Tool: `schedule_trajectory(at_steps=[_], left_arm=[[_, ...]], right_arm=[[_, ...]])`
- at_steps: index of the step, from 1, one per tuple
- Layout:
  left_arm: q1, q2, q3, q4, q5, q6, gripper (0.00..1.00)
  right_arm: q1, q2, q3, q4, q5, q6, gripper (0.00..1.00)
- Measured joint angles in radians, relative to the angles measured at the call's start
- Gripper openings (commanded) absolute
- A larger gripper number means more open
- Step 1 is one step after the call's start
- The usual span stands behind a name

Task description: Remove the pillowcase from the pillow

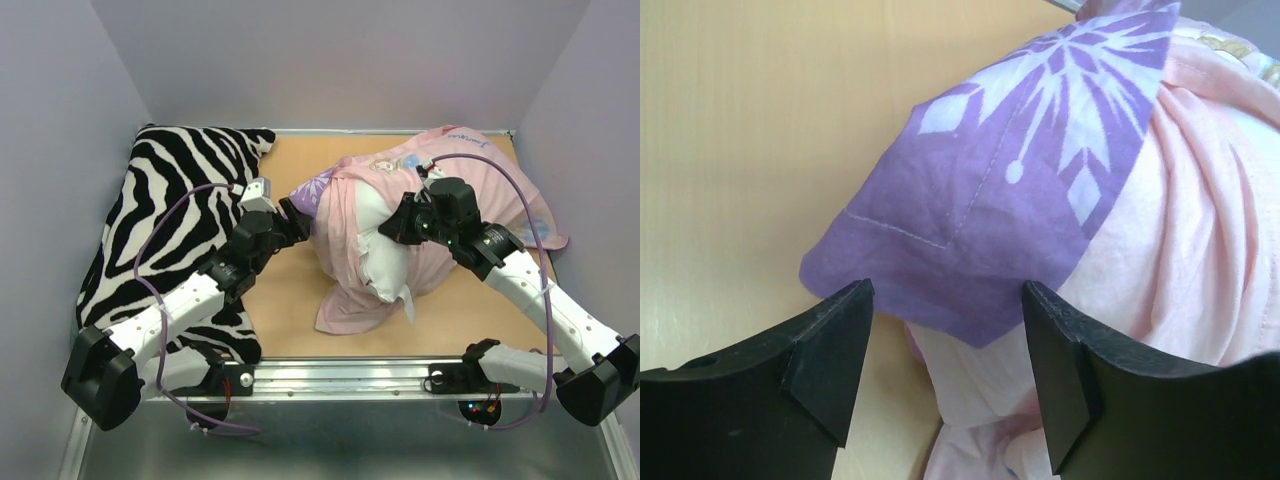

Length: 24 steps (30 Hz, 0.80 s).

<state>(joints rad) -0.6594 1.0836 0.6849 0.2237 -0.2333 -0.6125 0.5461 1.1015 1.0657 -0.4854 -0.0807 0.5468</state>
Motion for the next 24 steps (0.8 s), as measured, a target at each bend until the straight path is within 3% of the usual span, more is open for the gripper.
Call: schedule_trajectory(at_steps=[9, 17, 20, 21, 23, 24], left_arm=[[0.0, 0.026, 0.126, 0.044, 0.039, 0.095, 0.73], [-0.002, 0.186, 0.287, 0.002, 0.045, 0.155, 0.71], [-0.002, 0.234, 0.307, -0.034, 0.038, 0.164, 0.58], [-0.002, 0.241, 0.309, -0.044, 0.034, 0.164, 0.43], [-0.002, 0.252, 0.314, -0.072, 0.015, 0.166, 0.24], [-0.003, 0.256, 0.32, -0.085, 0.002, 0.164, 0.0]], right_arm=[[-0.001, 0.0, 0.0, 0.0, -0.006, -0.005, 0.01], [-0.002, 0.0, 0.0, 0.0, -0.007, -0.007, 0.01], [-0.002, 0.0, 0.0, 0.0, -0.007, -0.008, 0.01], [-0.002, 0.0, 0.0, 0.0, -0.007, -0.008, 0.01], [-0.002, 0.0, 0.0, -0.002, -0.006, -0.011, 0.01], [-0.002, 0.0, 0.0, -0.003, -0.006, -0.012, 0.01]])
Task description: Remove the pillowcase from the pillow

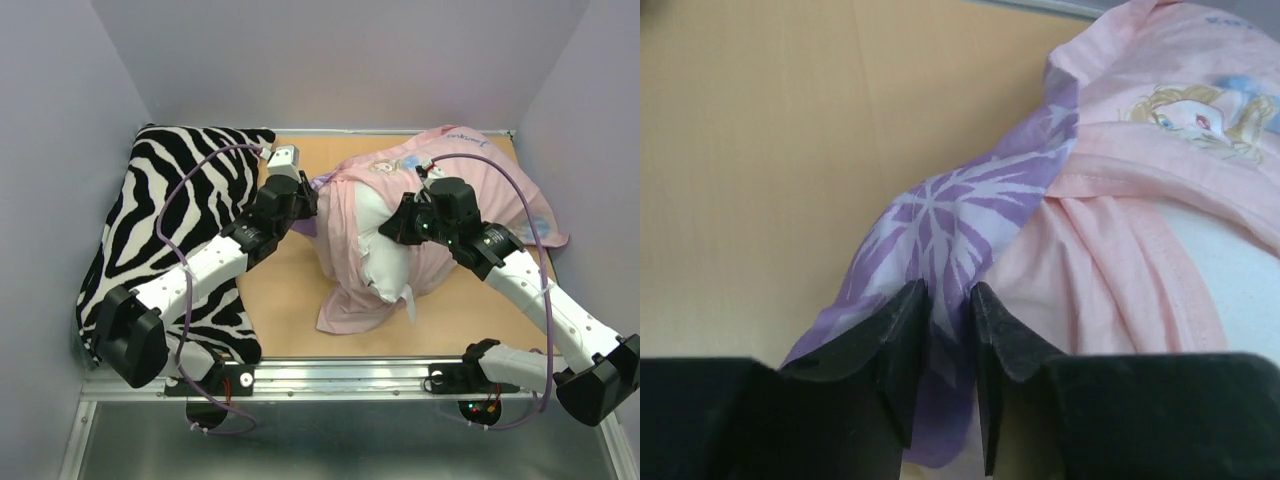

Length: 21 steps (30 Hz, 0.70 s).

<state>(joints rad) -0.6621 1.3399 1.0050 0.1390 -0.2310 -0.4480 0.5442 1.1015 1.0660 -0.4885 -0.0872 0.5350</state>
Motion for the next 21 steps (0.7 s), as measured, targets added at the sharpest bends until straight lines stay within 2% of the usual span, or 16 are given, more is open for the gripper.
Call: schedule_trajectory(at_steps=[7, 11, 15, 21], left_arm=[[0.009, 0.044, 0.064, -0.08, -0.127, -0.063, 0.0], [0.08, 0.057, 0.048, -0.085, -0.159, -0.141, 0.0], [0.152, 0.057, -0.008, -0.055, -0.135, -0.219, 0.0], [0.19, 0.086, -0.035, 0.008, -0.074, -0.285, 0.0]], right_arm=[[0.0, -0.004, 0.055, -0.046, 0.045, -0.007, 0.01], [0.0, -0.029, 0.148, -0.117, 0.13, -0.018, 0.01], [0.0, -0.046, 0.277, -0.193, 0.199, -0.037, 0.01], [0.0, -0.054, 0.373, -0.275, 0.271, -0.057, 0.01]])
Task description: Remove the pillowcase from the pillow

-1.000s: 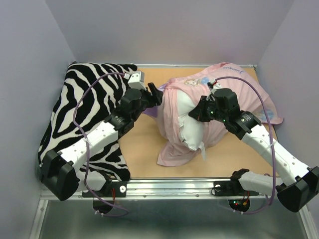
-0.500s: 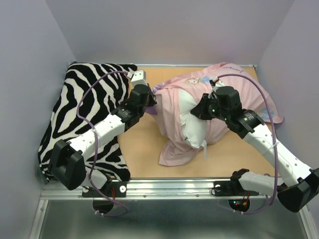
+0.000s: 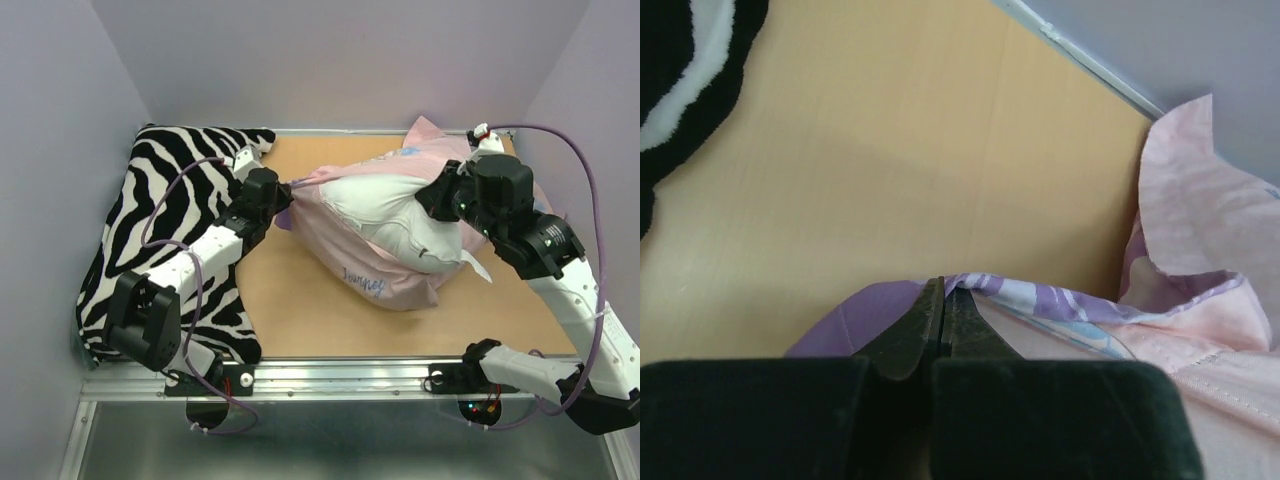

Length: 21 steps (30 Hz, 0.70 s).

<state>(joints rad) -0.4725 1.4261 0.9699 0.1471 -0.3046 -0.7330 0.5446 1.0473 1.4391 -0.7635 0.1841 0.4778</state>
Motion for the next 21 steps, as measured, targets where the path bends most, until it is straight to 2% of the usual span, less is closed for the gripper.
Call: schedule_trajectory(at_steps=[8, 16, 18, 19, 20, 21], left_arm=[[0.01, 0.091, -0.013, 0.107, 0.098, -0.053, 0.0], [0.021, 0.151, -0.015, 0.215, 0.205, -0.042, 0.01], [0.037, 0.173, -0.003, 0.232, 0.257, -0.022, 0.12], [0.045, 0.184, 0.004, 0.238, 0.285, -0.017, 0.27], [0.055, 0.199, 0.016, 0.248, 0.33, -0.015, 0.31], [0.061, 0.208, 0.026, 0.252, 0.36, -0.013, 0.42]], right_arm=[[0.0, 0.009, 0.135, -0.115, 0.085, -0.033, 0.0], [0.0, 0.035, 0.193, -0.143, 0.066, -0.031, 0.01], [0.0, 0.04, 0.18, -0.122, 0.031, -0.02, 0.01], [-0.001, 0.04, 0.166, -0.105, 0.011, -0.014, 0.0], [-0.001, 0.032, 0.13, -0.063, -0.01, -0.009, 0.0], [-0.002, 0.025, 0.081, -0.017, -0.04, 0.004, 0.01]])
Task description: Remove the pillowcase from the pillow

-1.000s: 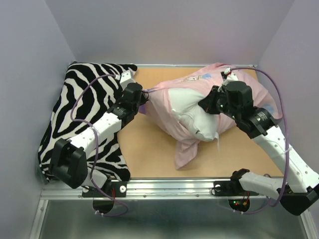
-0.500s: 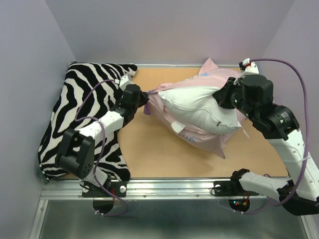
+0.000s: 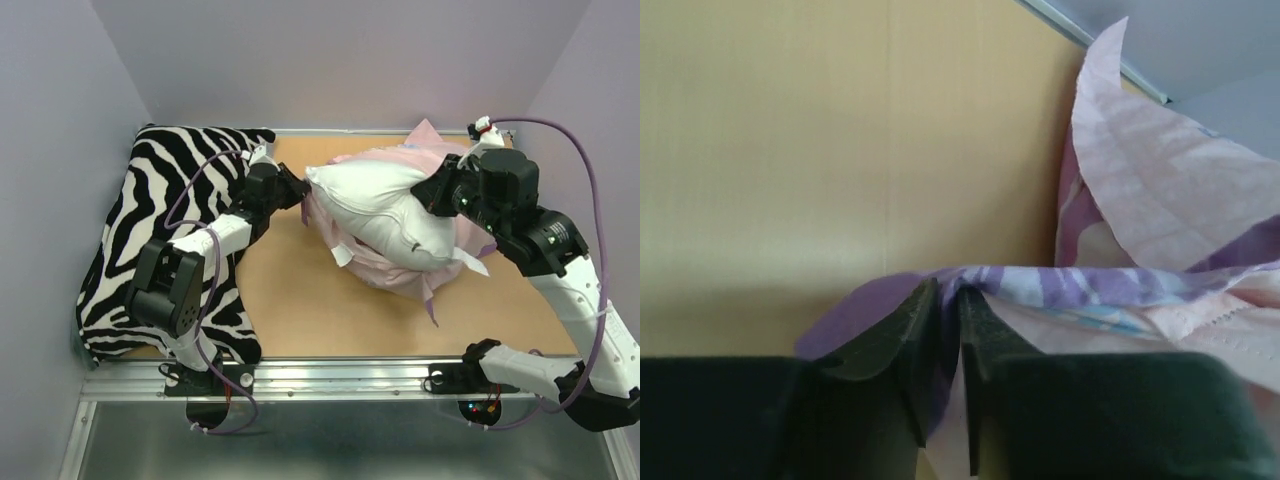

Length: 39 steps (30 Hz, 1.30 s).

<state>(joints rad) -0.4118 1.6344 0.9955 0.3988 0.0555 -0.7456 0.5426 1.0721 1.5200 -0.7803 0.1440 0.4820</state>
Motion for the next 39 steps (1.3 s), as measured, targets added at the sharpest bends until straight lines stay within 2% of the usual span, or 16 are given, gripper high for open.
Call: schedule_trajectory(at_steps=[3, 4, 11, 13, 16, 18, 25, 31, 39], left_arm=[[0.009, 0.002, 0.022, -0.024, 0.031, -0.001, 0.48], [0.011, -0.005, 0.038, -0.055, 0.023, 0.0, 0.55], [0.05, -0.206, 0.066, -0.227, -0.134, -0.025, 0.68], [0.066, -0.275, 0.073, -0.258, -0.166, -0.025, 0.8], [0.071, -0.342, 0.079, -0.271, -0.159, -0.028, 0.81], [0.053, -0.387, 0.066, -0.26, -0.125, -0.038, 0.96], [-0.148, -0.504, -0.105, -0.192, -0.04, -0.113, 0.98], [-0.212, -0.507, -0.253, -0.171, 0.02, -0.208, 0.99], [-0.234, -0.597, -0.33, -0.15, 0.02, -0.274, 0.99]], right_arm=[[0.0, 0.004, -0.084, 0.079, -0.052, 0.023, 0.01], [0.0, 0.011, -0.119, 0.112, -0.071, 0.033, 0.01], [0.0, 0.113, -0.223, 0.266, -0.106, 0.057, 0.01], [0.0, 0.138, -0.235, 0.296, -0.119, 0.061, 0.01], [0.0, 0.182, -0.238, 0.348, -0.156, 0.066, 0.01], [0.0, 0.227, -0.238, 0.393, -0.195, 0.069, 0.0], [0.046, 0.414, -0.194, 0.469, -0.234, 0.069, 0.01], [0.087, 0.48, -0.155, 0.474, -0.207, 0.06, 0.01], [0.089, 0.535, -0.07, 0.475, -0.176, 0.058, 0.01]])
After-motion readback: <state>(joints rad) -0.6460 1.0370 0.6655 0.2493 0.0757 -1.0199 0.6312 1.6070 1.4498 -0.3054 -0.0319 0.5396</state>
